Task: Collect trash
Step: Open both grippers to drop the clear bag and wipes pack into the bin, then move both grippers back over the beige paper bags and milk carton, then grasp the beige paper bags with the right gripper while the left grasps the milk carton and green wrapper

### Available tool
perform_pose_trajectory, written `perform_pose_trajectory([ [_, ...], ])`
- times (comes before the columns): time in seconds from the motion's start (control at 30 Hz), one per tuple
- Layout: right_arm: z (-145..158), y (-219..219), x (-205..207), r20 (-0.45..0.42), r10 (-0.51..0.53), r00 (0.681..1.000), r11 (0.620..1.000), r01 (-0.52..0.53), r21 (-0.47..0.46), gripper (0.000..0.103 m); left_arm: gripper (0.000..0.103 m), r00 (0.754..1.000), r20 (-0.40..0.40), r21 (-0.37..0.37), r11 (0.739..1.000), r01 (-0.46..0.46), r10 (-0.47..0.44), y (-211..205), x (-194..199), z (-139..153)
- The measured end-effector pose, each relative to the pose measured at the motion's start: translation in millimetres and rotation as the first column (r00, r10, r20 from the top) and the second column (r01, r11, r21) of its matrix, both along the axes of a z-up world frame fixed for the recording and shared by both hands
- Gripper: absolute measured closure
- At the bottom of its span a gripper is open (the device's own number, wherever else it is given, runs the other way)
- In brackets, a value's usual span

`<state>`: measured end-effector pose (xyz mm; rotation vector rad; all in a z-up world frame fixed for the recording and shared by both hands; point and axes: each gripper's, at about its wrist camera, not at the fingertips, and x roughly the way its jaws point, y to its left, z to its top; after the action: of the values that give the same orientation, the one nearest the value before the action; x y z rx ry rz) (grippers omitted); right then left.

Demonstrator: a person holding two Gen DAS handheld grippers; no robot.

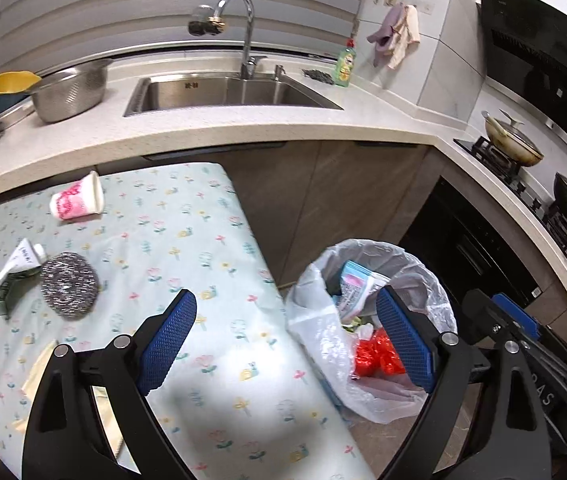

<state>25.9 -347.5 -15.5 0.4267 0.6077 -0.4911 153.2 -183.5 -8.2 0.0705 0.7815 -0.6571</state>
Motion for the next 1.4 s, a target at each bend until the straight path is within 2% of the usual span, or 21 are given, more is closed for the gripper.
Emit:
perform_pose_trajectory([
  [0.23,12,36,9,0.014,0.054,0.998,0.998,-0.054,-0.016,0.045,0.016,0.995,0.027,0.002,0.995,-0.100,0.100,53,10,13],
  [0.4,16,72,19,0.015,0.118,0.993,0.993,-0.118,-0.020,0.042,0.016,0.982,0.026,0.020,0.982,-0.186,0.185,101,18,14],
  [0.6,13,124,37,-0.008,0.219,0.976,0.975,-0.219,-0.028,0.041,0.016,0.957,0.028,0.059,0.956,-0.288,0.287,164,26,10],
  [0.87,5,201,62,-0.052,0.355,0.934,0.933,-0.357,-0.042,0.037,0.016,0.914,0.012,0.087,0.910,-0.406,0.406,246,39,1],
  [1.17,-25,265,89,-0.139,0.460,0.877,0.884,-0.467,-0.018,0.033,0.016,0.897,0.033,0.139,0.887,-0.440,0.440,301,52,-16],
  [1.4,-53,290,113,-0.212,0.490,0.845,0.865,-0.502,-0.001,0.032,0.014,0.925,0.072,0.200,0.903,-0.380,0.373,309,70,-31],
])
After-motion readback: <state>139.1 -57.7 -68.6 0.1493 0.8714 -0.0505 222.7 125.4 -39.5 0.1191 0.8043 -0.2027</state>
